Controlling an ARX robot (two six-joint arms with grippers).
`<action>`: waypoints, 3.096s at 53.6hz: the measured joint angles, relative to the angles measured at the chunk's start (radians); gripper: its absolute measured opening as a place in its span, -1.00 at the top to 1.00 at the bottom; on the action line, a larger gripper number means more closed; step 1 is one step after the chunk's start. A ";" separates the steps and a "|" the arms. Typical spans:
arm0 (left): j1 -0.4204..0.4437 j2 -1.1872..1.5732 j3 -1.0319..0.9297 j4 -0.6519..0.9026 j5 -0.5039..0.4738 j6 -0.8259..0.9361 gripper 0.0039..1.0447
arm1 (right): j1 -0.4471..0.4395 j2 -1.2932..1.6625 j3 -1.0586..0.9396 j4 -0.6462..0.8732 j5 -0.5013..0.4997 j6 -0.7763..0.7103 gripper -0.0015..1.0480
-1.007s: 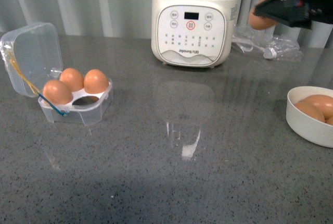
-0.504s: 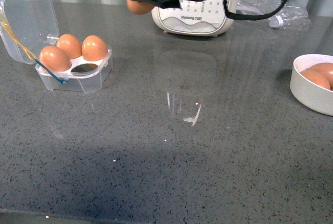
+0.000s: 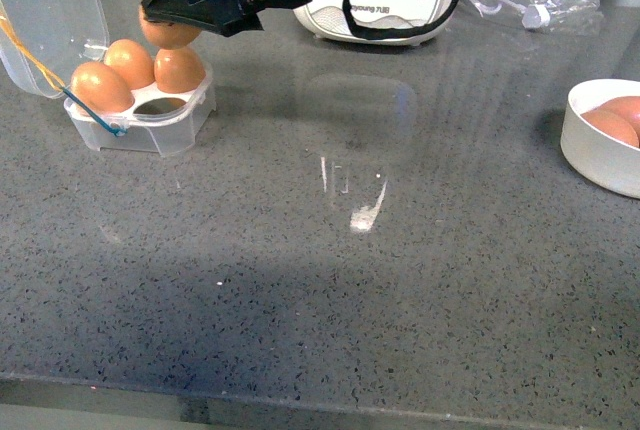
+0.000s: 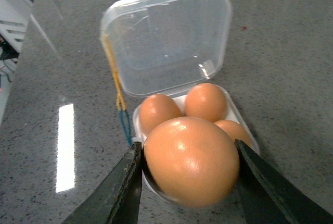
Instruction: Put egg into box
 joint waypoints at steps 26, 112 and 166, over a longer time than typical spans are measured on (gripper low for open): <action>0.000 0.000 0.000 0.000 0.000 0.000 -0.87 | 0.038 0.005 0.013 -0.119 0.048 -0.145 0.17; 0.000 0.000 0.000 0.000 0.000 0.000 -0.87 | -0.310 -0.591 -0.555 0.217 0.486 0.137 -0.86; 0.000 0.000 0.000 0.000 0.000 0.000 -0.87 | -1.006 -1.086 -1.373 0.720 0.229 0.249 -0.20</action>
